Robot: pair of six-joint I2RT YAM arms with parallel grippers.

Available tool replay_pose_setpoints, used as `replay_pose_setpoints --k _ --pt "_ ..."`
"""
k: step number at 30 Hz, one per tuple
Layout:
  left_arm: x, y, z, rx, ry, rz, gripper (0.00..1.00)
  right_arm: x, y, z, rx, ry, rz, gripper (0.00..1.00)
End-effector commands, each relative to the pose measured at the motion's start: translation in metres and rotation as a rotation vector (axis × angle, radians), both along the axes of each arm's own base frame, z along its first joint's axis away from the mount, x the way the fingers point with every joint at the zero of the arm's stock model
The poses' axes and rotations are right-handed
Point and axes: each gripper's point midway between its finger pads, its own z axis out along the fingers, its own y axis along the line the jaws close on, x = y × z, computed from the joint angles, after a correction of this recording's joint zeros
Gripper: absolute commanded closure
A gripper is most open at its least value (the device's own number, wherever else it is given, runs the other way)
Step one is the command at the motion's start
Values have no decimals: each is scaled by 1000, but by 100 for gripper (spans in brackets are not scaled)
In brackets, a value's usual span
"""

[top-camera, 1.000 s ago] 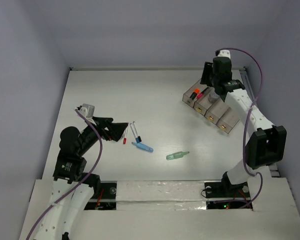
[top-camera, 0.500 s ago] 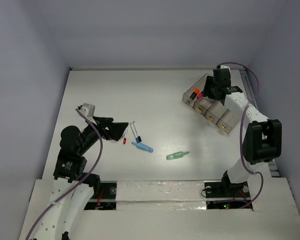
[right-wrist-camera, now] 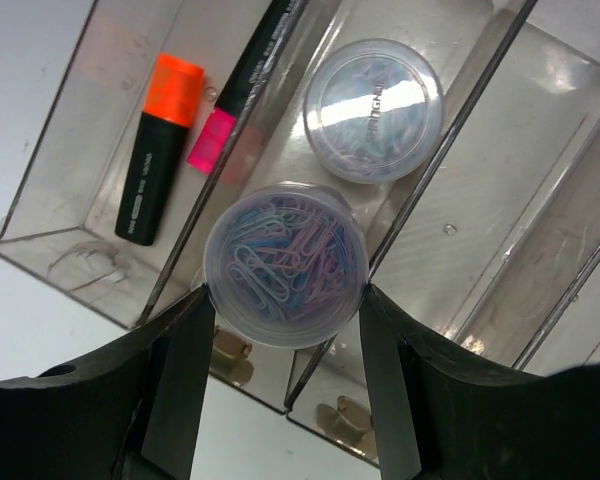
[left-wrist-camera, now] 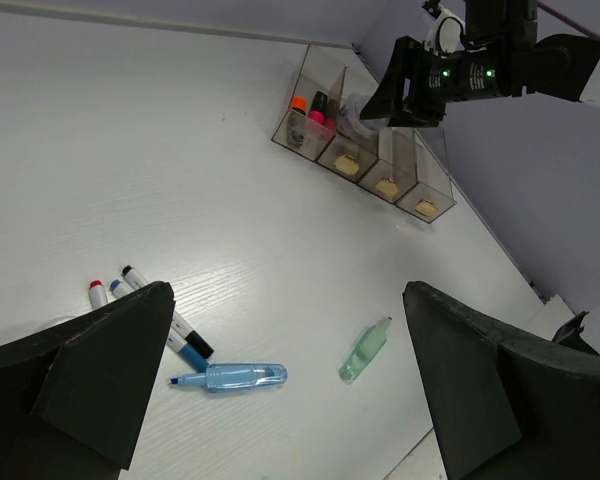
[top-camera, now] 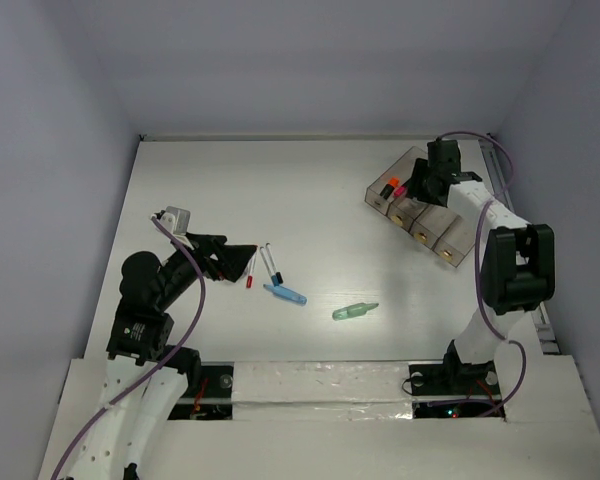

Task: Sort the stationery into containers
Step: Place the stationery in the storage box.

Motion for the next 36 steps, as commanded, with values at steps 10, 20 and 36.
replay_pose_setpoints --k 10,20,36 --pt "1 -2 9 -3 -38 -8 1 43 -27 27 -26 -116 -102 60" --pt "5 1 5 1 -20 14 1 57 -35 18 -36 -116 -136 46" --pt "58 38 -66 136 311 303 2 -8 36 74 211 -282 77 9"
